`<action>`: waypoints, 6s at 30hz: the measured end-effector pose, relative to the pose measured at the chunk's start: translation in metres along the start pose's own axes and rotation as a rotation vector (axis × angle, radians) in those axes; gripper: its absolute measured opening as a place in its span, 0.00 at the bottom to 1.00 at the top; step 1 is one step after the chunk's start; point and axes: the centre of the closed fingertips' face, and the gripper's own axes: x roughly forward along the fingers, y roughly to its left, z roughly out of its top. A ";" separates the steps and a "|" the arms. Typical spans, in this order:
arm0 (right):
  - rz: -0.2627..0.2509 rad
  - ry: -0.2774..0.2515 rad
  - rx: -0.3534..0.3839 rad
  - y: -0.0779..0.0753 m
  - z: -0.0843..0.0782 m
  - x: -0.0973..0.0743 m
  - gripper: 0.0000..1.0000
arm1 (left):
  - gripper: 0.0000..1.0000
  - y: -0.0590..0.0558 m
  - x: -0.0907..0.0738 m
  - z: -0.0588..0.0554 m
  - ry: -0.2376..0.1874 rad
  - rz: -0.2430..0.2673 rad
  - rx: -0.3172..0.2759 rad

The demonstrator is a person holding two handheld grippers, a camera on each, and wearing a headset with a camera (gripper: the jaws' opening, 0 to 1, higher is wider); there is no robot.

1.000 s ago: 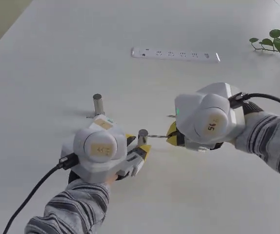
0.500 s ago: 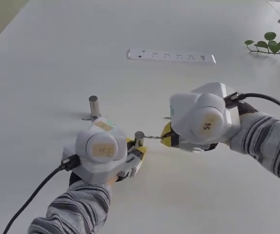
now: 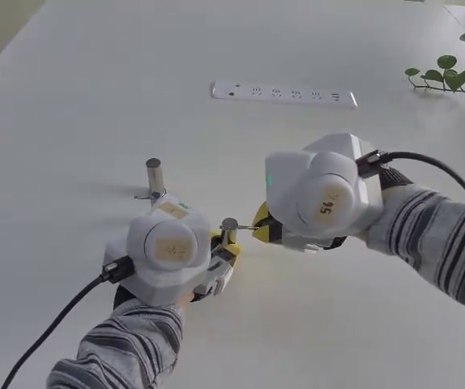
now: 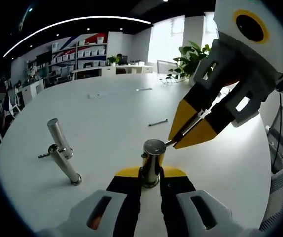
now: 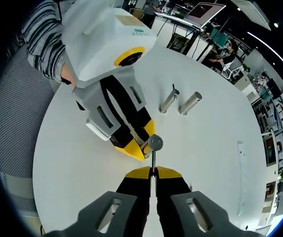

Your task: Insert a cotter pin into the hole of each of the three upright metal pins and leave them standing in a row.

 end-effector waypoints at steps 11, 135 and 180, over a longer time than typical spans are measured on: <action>-0.025 -0.016 -0.027 -0.001 0.009 0.005 0.00 | 0.11 0.000 0.001 0.000 0.001 0.004 -0.031; 0.052 -0.152 0.463 -0.041 0.026 0.031 0.08 | 0.89 0.039 -0.098 0.019 -0.120 0.026 -0.054; 0.015 -0.380 0.675 -0.072 0.069 0.020 0.22 | 0.99 0.041 -0.112 0.014 -0.107 0.054 -0.037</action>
